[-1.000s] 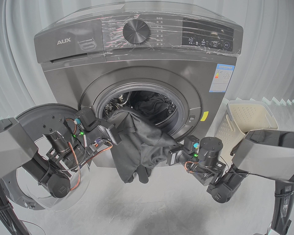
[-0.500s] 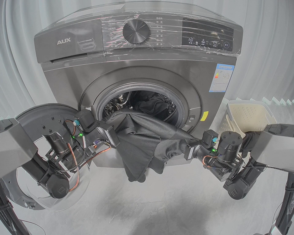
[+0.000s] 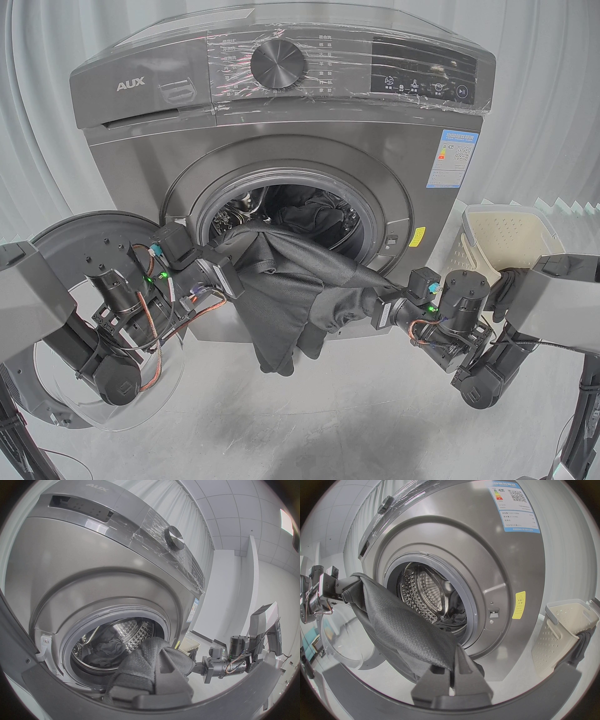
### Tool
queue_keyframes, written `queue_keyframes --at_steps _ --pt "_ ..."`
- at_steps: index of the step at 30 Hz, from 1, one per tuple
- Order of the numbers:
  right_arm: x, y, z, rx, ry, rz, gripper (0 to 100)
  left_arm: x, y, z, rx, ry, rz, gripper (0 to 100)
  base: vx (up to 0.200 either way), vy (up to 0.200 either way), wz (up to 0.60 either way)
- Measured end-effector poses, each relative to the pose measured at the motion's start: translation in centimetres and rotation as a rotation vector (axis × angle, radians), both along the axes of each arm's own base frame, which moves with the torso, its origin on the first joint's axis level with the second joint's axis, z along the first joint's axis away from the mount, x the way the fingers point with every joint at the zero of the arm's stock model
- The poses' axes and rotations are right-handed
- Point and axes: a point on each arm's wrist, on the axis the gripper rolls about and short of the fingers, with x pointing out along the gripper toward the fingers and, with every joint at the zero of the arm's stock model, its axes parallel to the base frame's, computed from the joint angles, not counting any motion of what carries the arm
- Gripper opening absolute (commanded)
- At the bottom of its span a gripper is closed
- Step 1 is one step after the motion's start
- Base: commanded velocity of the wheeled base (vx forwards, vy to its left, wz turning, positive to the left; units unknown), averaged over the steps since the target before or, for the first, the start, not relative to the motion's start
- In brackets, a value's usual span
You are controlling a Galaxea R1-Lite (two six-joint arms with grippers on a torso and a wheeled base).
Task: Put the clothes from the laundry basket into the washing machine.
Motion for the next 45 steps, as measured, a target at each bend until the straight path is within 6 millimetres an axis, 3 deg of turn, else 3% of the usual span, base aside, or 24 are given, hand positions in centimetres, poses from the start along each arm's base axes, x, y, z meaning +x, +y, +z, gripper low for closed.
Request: queue_keyframes --at_steps 15,30,39,40,45 --pt "-3.2 1.1 3.3 0.049 -0.053 0.077 0 0.0 0.0 -0.1 0.002 0.001 0.003 0 0.0 0.0 0.0" --pt "-4.5 2.6 3.5 0.083 -0.092 0.199 0 0.5 0.4 -0.4 0.006 0.008 0.026 0 0.0 0.0 0.0" --pt "-3.4 1.9 1.7 0.064 -0.038 0.149 0 0.5 0.5 -0.2 0.002 0.003 0.031 0 0.0 0.0 0.0" --pt "-3.2 1.8 1.3 0.057 -0.028 0.144 100 0.5 0.5 -0.2 0.001 0.002 0.031 0 0.0 0.0 0.0" --pt "-2.0 1.3 -0.8 0.027 0.017 0.113 100 0.5 0.4 -0.1 0.0 -0.001 0.029 0 0.0 0.0 0.0"
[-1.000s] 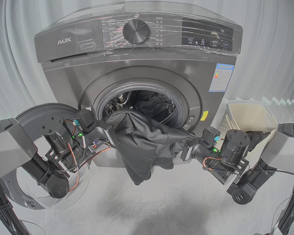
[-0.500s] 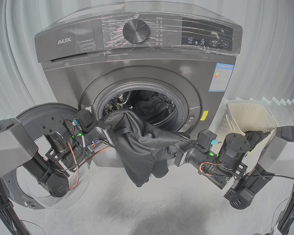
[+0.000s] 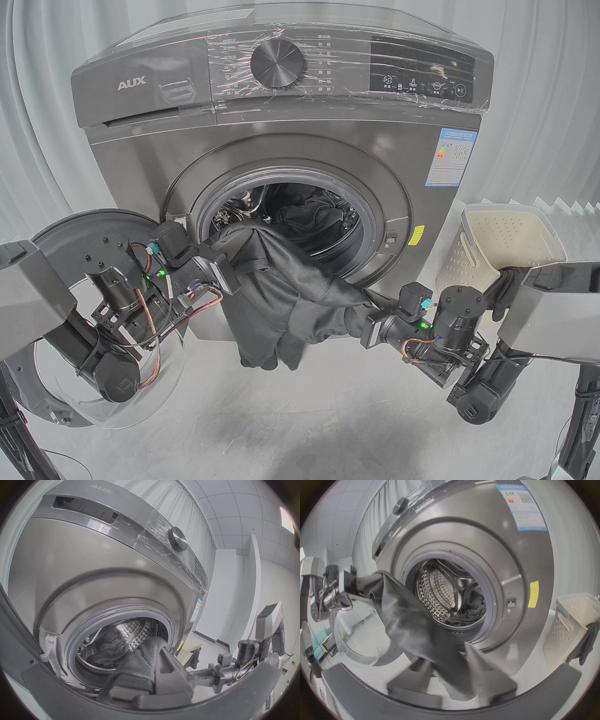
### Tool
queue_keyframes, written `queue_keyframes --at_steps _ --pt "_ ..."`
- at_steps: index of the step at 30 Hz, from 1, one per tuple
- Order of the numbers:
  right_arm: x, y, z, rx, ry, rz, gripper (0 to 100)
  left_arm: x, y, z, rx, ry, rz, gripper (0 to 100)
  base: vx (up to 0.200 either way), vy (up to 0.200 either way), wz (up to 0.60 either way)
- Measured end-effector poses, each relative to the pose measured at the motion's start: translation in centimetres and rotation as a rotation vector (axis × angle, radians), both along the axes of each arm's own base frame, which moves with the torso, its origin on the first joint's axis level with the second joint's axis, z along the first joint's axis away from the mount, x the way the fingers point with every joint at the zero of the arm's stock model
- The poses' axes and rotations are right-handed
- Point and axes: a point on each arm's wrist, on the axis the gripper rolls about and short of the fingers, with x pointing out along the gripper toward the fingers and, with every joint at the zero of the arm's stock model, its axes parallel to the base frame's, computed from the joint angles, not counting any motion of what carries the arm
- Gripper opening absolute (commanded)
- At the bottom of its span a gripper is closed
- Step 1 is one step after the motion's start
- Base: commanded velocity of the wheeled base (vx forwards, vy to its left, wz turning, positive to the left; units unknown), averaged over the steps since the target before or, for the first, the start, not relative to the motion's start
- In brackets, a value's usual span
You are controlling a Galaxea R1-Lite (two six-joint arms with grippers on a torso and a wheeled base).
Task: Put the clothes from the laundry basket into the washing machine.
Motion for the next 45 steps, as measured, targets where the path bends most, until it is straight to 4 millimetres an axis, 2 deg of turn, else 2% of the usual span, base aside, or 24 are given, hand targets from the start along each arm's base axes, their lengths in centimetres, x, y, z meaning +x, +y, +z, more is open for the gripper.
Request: queue_keyframes --at_steps 9,17,29,33,40,45 --pt "1.7 0.3 -3.5 -0.049 0.058 -0.019 100 -0.1 -0.1 0.1 -0.002 -0.005 -0.002 0 0.0 0.0 0.0" --pt "1.7 0.9 -5.1 -0.066 0.084 -0.005 100 -0.1 -0.2 0.1 -0.002 -0.005 -0.006 0 0.0 0.0 0.0" --pt "2.4 2.1 -5.2 -0.044 0.061 0.009 100 -0.2 -0.2 0.1 0.0 -0.002 -0.007 0 0.0 0.0 0.0" --pt "1.6 2.3 -5.4 -0.057 0.074 0.033 100 -0.2 -0.2 0.1 0.0 -0.002 -0.007 0 0.0 0.0 0.0" --pt "-0.7 5.1 -5.1 -0.07 0.058 0.138 100 -0.2 -0.2 0.1 0.001 -0.002 -0.008 0 0.0 0.0 0.0" --pt "-0.8 7.0 -4.9 -0.062 0.025 0.177 100 -0.2 -0.3 0.0 0.001 -0.001 -0.008 0 0.0 0.0 0.0"
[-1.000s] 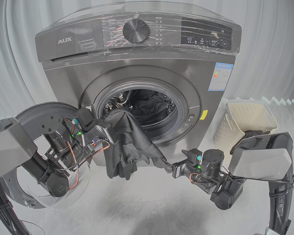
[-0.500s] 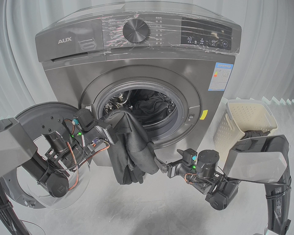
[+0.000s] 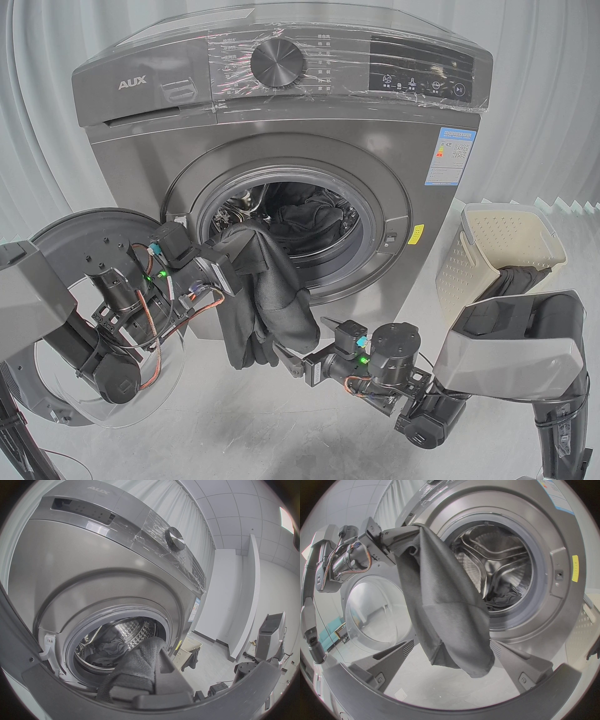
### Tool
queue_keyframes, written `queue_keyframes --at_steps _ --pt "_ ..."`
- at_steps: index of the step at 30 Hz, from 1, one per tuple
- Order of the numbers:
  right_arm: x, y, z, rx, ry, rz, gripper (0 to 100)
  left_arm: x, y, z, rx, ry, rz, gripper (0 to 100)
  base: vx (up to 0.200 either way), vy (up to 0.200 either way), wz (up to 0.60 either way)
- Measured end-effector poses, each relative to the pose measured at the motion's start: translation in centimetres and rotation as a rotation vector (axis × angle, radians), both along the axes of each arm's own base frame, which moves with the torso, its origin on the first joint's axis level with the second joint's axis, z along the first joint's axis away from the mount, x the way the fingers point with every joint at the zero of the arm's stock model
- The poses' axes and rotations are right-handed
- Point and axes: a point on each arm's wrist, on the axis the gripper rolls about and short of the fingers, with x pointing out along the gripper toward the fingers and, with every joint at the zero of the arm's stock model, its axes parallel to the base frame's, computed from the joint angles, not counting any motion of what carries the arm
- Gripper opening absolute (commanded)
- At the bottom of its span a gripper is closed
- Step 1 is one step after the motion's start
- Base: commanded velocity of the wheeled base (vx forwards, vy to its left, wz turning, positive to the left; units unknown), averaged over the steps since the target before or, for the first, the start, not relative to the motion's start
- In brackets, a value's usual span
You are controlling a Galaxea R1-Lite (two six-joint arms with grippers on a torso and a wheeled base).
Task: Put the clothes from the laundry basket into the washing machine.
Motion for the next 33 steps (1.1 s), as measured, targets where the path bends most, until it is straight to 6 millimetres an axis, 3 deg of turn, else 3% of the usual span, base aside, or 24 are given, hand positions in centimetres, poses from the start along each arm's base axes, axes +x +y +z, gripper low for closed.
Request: queue_keyframes --at_steps 6,12,18,24,33 --pt "2.0 1.4 -0.2 -0.005 -0.036 -0.006 100 0.0 0.0 0.0 0.001 0.001 0.0 0 0.0 0.0 0.0" --pt "5.1 1.4 -0.7 -0.002 -0.071 -0.063 100 0.0 0.0 0.0 0.001 0.001 0.001 0 0.0 0.0 0.0" --pt "5.7 0.8 -0.8 0.0 -0.071 -0.086 100 0.0 0.1 -0.1 0.001 0.003 0.003 0 0.0 0.0 0.0" --pt "5.3 -0.8 0.9 0.003 -0.074 -0.11 100 0.1 0.2 -0.1 0.002 0.004 0.007 0 0.0 0.0 0.0" --pt "7.0 -4.9 3.3 0.02 -0.101 -0.217 100 0.0 0.1 -0.2 0.003 0.007 0.003 0 0.0 0.0 0.0"
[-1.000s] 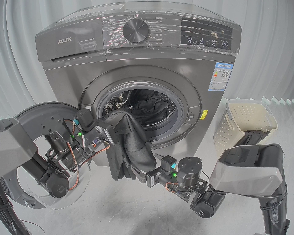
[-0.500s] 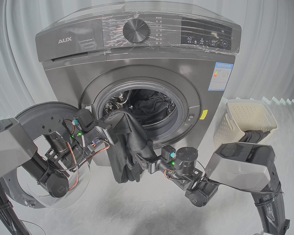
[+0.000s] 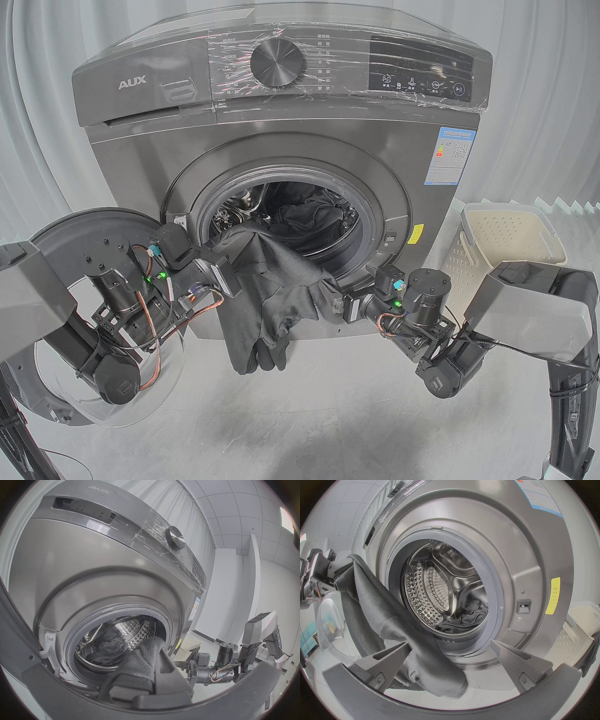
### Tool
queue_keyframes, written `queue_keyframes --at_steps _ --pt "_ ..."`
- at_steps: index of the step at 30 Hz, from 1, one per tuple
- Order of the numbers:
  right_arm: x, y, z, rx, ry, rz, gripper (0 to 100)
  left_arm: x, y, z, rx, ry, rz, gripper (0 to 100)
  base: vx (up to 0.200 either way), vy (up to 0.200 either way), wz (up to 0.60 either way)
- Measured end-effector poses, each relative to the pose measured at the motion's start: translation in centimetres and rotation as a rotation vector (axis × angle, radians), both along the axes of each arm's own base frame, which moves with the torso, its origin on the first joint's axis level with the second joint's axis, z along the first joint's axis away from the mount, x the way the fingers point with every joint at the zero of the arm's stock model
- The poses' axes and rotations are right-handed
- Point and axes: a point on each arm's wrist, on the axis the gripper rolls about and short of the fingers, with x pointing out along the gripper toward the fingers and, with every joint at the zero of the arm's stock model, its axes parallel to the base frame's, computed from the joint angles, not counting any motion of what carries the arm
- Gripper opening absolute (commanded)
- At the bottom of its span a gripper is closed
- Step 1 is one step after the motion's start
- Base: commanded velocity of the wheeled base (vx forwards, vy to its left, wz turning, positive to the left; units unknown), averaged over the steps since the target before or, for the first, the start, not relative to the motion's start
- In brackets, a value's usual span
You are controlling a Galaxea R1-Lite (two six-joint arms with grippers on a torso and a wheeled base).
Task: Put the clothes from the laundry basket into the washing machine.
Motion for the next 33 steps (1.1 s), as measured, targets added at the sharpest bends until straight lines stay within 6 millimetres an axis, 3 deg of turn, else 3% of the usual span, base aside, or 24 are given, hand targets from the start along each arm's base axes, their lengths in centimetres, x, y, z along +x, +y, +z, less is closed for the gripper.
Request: queue_keyframes --at_steps 12,33 --pt "0.3 -0.8 0.0 0.009 0.007 -0.019 100 0.0 0.0 -0.1 0.002 0.002 0.0 0 0.0 0.0 0.0" --pt "-2.0 2.0 -3.3 -0.023 0.073 0.076 100 0.0 0.0 0.0 0.001 0.001 -0.002 0 0.0 0.0 0.0"
